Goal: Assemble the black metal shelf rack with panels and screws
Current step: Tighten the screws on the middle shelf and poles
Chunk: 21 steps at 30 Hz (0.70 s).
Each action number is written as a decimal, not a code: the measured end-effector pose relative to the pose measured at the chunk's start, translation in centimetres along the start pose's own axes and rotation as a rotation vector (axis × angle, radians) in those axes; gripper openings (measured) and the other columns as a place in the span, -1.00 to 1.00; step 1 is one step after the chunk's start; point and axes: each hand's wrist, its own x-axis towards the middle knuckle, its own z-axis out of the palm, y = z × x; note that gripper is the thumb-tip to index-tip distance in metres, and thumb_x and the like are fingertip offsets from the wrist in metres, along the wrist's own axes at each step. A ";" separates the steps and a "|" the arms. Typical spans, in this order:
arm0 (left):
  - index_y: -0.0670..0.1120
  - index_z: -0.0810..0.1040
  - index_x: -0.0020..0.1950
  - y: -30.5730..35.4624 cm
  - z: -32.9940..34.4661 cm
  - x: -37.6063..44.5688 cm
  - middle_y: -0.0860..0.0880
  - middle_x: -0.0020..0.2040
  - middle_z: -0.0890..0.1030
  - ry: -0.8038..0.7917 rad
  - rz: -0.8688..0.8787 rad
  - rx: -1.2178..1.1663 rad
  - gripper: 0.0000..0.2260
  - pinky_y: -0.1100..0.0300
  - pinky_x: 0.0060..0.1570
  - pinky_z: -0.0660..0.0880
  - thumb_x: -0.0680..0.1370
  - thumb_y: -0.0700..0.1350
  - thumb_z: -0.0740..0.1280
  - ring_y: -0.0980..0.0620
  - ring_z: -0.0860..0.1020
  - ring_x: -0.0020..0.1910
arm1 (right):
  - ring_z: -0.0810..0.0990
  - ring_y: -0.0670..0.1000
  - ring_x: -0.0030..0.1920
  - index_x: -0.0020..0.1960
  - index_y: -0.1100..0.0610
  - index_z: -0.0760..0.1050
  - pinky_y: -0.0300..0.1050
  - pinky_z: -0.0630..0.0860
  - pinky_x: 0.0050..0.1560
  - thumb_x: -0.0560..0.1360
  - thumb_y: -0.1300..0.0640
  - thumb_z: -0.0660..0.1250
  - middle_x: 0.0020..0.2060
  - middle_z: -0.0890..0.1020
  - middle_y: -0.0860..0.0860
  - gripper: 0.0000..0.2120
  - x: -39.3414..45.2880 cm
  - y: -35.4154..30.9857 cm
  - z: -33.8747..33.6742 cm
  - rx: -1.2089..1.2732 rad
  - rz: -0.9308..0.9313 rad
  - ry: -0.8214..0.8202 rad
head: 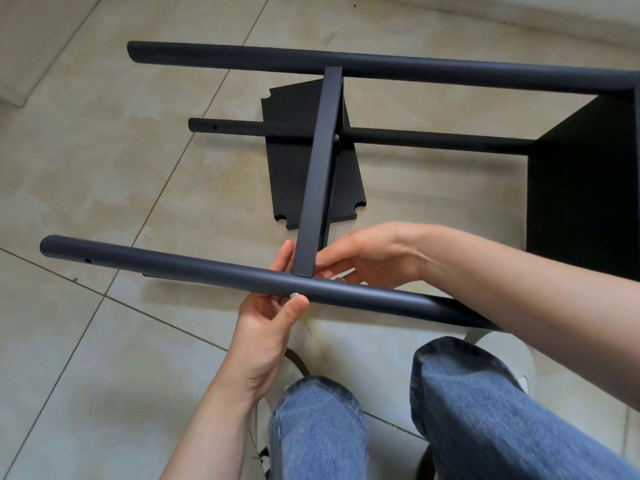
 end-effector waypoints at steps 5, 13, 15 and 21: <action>0.08 0.36 0.50 -0.1 0.1 0.0 -0.11 0.28 0.63 0.005 -0.018 -0.020 -0.15 0.29 0.26 0.46 0.29 0.16 0.63 -0.07 0.55 0.34 | 0.56 -0.06 -0.21 -0.37 0.03 0.63 -0.16 0.47 -0.07 0.55 0.04 0.36 -0.28 0.56 -0.02 -0.67 0.2 0.2 0.0 -0.067 -0.007 0.033; 0.05 0.35 0.53 -0.2 -0.1 0.2 -0.14 0.33 0.60 0.001 -0.005 -0.013 -0.13 0.16 0.41 0.38 0.29 0.15 0.63 -0.14 0.52 0.38 | 0.56 -0.06 -0.13 -0.07 0.06 0.65 -0.18 0.51 -0.01 0.53 0.02 0.38 -0.17 0.63 -0.03 -0.87 0.5 0.2 0.1 0.004 -0.022 0.035; 0.07 0.35 0.53 -0.2 -0.2 0.2 -0.16 0.35 0.58 -0.005 -0.005 -0.008 -0.15 0.13 0.44 0.35 0.31 0.15 0.63 -0.16 0.50 0.39 | 0.56 -0.03 -0.12 -0.05 0.08 0.65 -0.17 0.53 -0.02 0.54 0.06 0.37 -0.11 0.60 0.02 -0.88 0.4 0.2 0.2 0.023 -0.006 0.039; 0.04 0.37 0.52 -0.2 -0.1 0.3 -0.17 0.34 0.59 0.002 -0.009 -0.006 -0.17 0.24 0.32 0.43 0.32 0.13 0.63 -0.12 0.53 0.36 | 0.54 -0.09 -0.28 -0.42 0.03 0.62 -0.19 0.47 -0.14 0.51 0.00 0.40 -0.43 0.57 -0.09 -0.66 0.6 0.1 0.6 -0.090 -0.020 0.081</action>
